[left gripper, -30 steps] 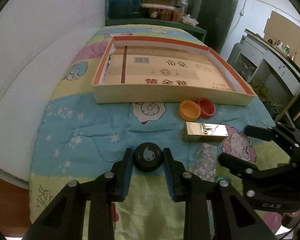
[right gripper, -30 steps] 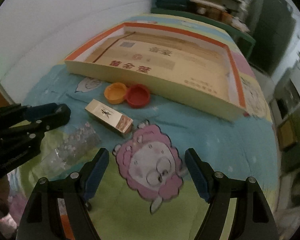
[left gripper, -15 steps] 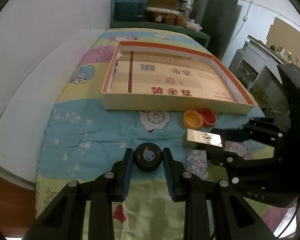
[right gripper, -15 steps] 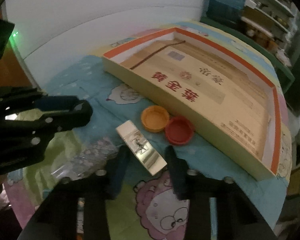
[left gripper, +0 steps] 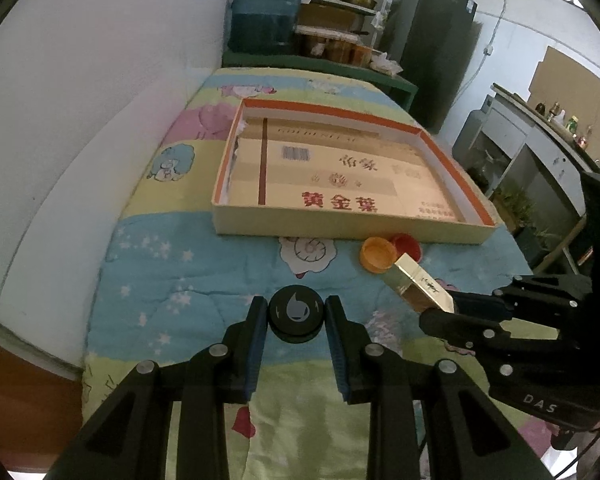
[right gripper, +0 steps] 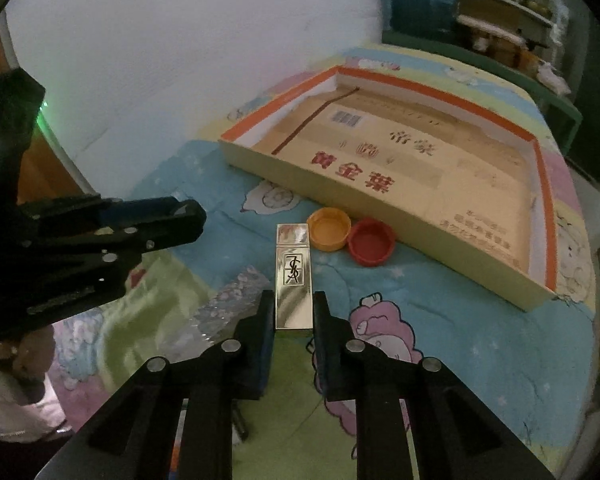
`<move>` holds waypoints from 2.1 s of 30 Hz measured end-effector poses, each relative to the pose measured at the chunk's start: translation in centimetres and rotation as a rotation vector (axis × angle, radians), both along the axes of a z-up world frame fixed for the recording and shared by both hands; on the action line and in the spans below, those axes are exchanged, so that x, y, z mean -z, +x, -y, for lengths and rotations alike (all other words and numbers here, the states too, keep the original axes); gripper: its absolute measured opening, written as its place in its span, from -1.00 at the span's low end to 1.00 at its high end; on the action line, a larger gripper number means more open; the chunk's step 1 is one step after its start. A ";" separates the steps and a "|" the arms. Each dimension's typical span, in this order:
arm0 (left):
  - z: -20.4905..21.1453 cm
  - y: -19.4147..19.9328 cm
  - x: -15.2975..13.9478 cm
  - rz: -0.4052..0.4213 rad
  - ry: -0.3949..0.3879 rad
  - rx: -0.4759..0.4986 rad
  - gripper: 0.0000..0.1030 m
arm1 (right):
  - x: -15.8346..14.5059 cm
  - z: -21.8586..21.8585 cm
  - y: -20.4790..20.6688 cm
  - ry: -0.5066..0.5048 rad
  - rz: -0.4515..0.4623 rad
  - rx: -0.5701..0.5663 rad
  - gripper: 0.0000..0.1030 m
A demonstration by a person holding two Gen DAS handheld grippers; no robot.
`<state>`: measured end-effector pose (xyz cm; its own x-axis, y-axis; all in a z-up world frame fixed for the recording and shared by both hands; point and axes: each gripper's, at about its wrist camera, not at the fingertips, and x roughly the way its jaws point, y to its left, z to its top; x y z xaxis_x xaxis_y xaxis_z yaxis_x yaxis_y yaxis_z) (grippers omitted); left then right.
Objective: Organize rigid objects
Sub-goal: 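Grasp the gold lipstick tube with the right gripper and lift it, then carry the black cap and gold tube into the box lid and release both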
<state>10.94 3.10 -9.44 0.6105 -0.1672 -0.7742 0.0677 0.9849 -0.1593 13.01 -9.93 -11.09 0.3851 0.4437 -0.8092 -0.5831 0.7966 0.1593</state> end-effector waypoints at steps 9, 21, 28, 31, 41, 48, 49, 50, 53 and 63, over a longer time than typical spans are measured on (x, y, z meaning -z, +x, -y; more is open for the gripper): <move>0.6 0.4 -2.4 0.049 0.000 0.013 -0.42 | -3.0 2.0 -1.1 0.015 0.049 0.053 -0.65; 1.9 3.7 -5.3 0.113 0.052 0.002 -0.42 | -5.6 5.0 0.0 0.008 0.102 0.119 -0.65; 2.8 7.3 -6.0 0.120 0.086 -0.016 -0.42 | -6.4 6.1 2.5 0.002 0.121 0.149 -0.65; 3.1 9.2 -5.8 0.107 0.091 -0.025 -0.42 | -6.4 6.3 3.9 -0.005 0.126 0.165 -0.65; 3.3 15.4 -3.9 0.053 0.079 -0.046 -0.42 | -6.2 7.0 10.1 -0.021 0.127 0.197 -0.65; 3.6 18.5 -2.0 0.018 0.078 -0.046 -0.42 | -4.7 6.9 14.2 -0.031 0.089 0.210 -0.65; 3.5 19.0 -1.7 0.011 0.073 -0.049 -0.42 | -4.4 6.8 14.9 -0.034 0.081 0.211 -0.65; 3.5 19.5 -1.4 0.005 0.070 -0.051 -0.42 | -4.1 6.8 15.3 -0.036 0.074 0.211 -0.65; 3.6 20.4 -0.6 -0.007 0.077 -0.053 -0.42 | -3.1 6.7 16.6 -0.043 0.050 0.211 -0.65; 3.6 22.6 1.9 -0.060 0.073 -0.048 -0.42 | -0.4 6.4 19.4 -0.060 -0.009 0.209 -0.64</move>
